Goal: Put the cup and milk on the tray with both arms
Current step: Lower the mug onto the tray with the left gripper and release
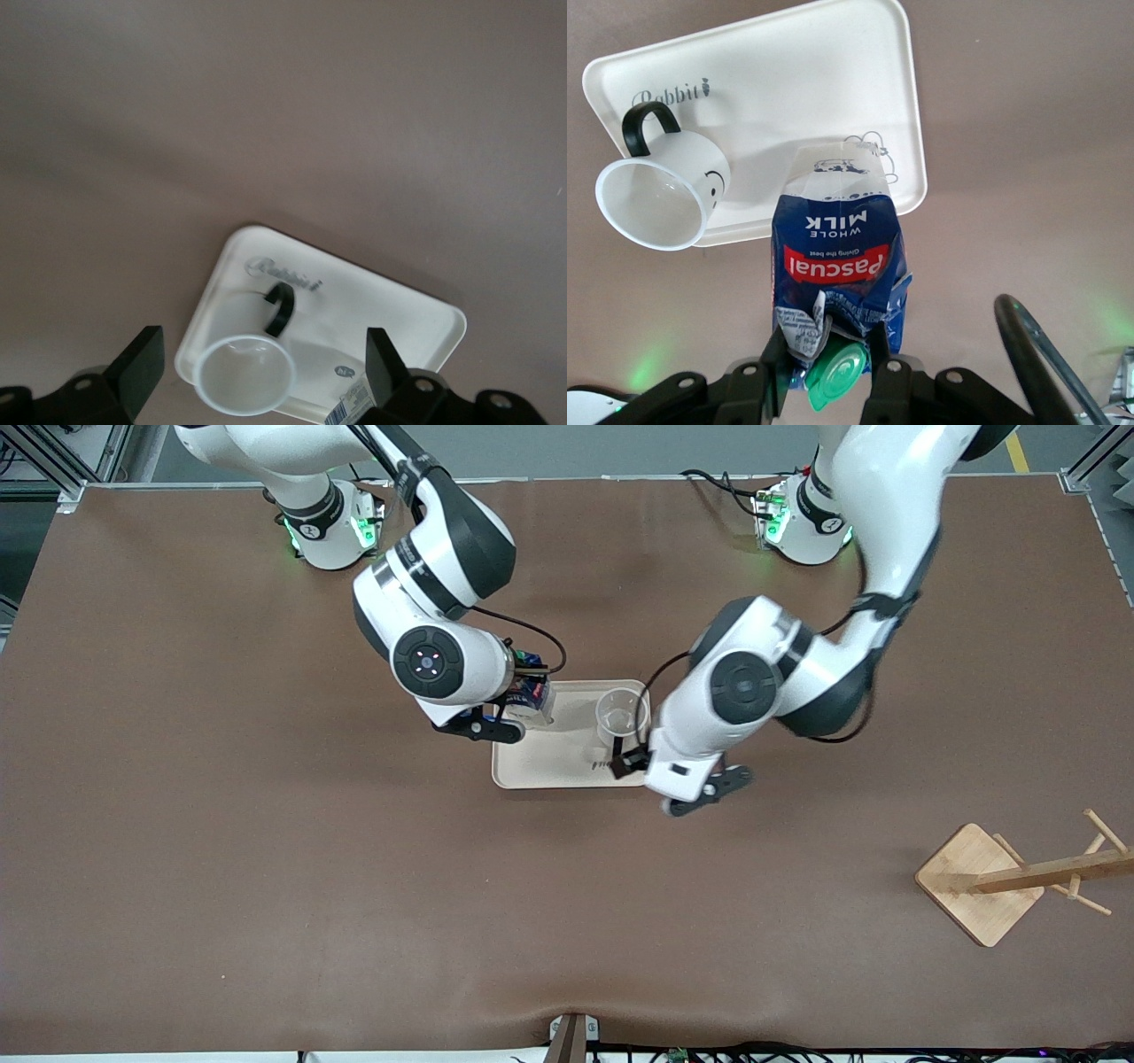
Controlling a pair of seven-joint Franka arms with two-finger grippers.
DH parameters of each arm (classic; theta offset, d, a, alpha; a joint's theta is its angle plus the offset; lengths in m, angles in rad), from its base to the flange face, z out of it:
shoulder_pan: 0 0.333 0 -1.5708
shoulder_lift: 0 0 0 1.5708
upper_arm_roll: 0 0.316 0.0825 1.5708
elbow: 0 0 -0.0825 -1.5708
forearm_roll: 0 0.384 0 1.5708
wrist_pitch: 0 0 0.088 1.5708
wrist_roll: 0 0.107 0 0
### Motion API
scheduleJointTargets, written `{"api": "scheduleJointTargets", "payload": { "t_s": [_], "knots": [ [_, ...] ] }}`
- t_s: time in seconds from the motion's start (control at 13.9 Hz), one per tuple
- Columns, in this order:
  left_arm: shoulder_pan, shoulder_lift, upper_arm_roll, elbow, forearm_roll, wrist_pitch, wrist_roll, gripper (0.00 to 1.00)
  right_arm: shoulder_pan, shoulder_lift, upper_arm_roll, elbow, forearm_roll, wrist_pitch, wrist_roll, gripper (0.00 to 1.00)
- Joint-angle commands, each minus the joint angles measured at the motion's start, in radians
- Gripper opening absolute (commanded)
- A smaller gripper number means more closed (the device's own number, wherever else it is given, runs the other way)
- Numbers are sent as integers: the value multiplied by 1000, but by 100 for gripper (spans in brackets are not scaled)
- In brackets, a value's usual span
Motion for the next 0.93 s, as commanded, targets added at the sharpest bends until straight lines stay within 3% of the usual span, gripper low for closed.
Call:
{"api": "scheduleJointTargets", "payload": {
  "t_s": [0.0,0.29,0.57,0.65,0.72,0.86],
  "knots": [
    [82,-91,1,-25,21,-78,78,100,20,32,-12,36,14,-8,13,0],
    [214,-167,1,-27,22,-136,221,100,69,63,-12,32,-88,47,13,0],
    [301,-214,1,-25,22,-138,300,100,77,74,-12,29,-86,69,17,0],
    [323,-217,1,-25,22,-136,327,100,77,74,-12,29,-89,67,20,5],
    [346,-227,1,-25,22,-136,356,100,74,74,-12,27,-91,66,20,97],
    [389,-254,1,-27,22,-141,417,100,88,74,-13,29,-97,67,20,100]
  ]
}}
